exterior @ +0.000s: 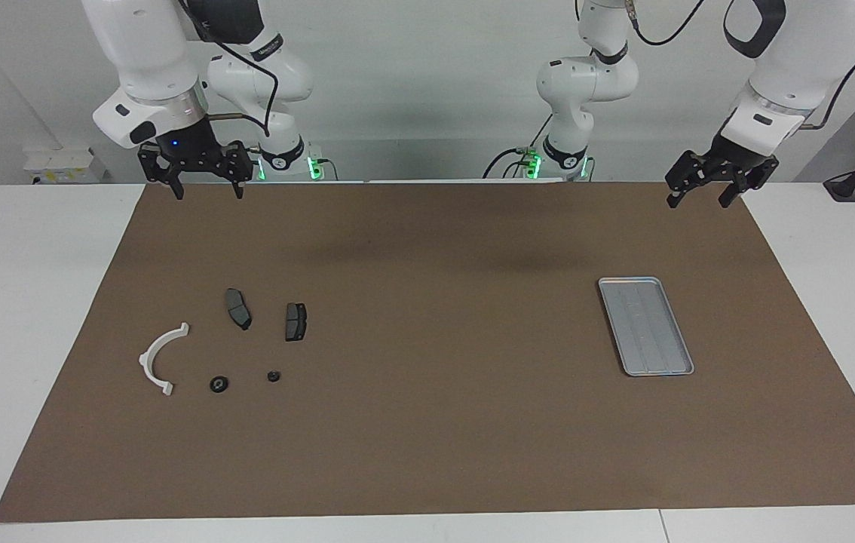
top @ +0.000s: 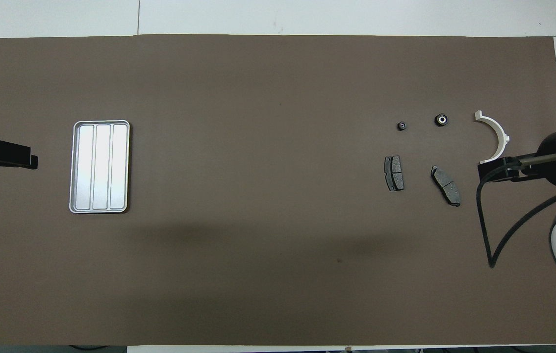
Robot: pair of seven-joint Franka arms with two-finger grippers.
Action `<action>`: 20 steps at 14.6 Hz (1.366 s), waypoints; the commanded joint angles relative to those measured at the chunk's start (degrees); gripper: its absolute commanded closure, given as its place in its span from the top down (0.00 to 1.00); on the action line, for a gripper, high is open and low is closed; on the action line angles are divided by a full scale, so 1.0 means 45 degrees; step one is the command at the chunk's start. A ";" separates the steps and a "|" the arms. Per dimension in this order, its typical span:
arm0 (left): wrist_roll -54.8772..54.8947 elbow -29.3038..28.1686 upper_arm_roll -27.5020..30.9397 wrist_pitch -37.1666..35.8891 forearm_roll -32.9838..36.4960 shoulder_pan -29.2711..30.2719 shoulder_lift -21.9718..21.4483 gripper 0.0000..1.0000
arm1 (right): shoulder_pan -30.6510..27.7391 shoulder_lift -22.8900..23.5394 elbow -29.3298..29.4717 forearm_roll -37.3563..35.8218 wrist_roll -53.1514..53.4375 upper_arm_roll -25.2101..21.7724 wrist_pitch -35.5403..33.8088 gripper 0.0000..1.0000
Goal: Place bearing gear from tray to pile
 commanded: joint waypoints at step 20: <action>-0.0026 -0.0336 0.0096 0.0110 -0.0149 -0.0075 -0.0312 1.00 | -0.0362 -0.0058 0.0022 0.0919 -0.0228 0.0103 0.0273 1.00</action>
